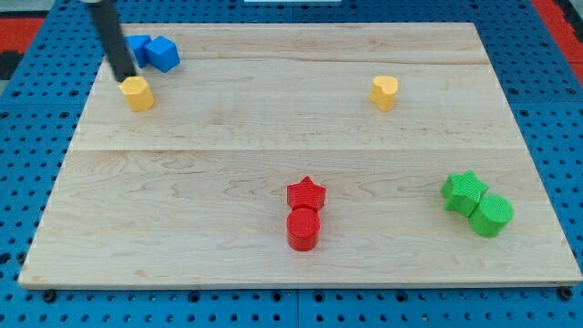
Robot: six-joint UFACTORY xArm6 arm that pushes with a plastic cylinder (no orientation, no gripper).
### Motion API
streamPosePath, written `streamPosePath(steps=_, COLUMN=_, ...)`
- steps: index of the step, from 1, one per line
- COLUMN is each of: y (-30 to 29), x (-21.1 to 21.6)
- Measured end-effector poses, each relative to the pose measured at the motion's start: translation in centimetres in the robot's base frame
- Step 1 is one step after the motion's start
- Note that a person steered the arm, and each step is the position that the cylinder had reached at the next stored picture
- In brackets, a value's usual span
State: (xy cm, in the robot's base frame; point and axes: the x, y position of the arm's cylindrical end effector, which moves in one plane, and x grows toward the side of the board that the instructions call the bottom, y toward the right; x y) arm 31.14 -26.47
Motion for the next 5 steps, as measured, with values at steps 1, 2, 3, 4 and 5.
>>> streamPosePath(steps=1, y=0.7, x=4.9)
streamPosePath(steps=2, y=1.9, x=5.0)
streamPosePath(steps=3, y=-0.4, x=1.0)
streamPosePath(steps=4, y=3.7, x=-0.1)
streamPosePath(steps=5, y=4.9, x=5.1)
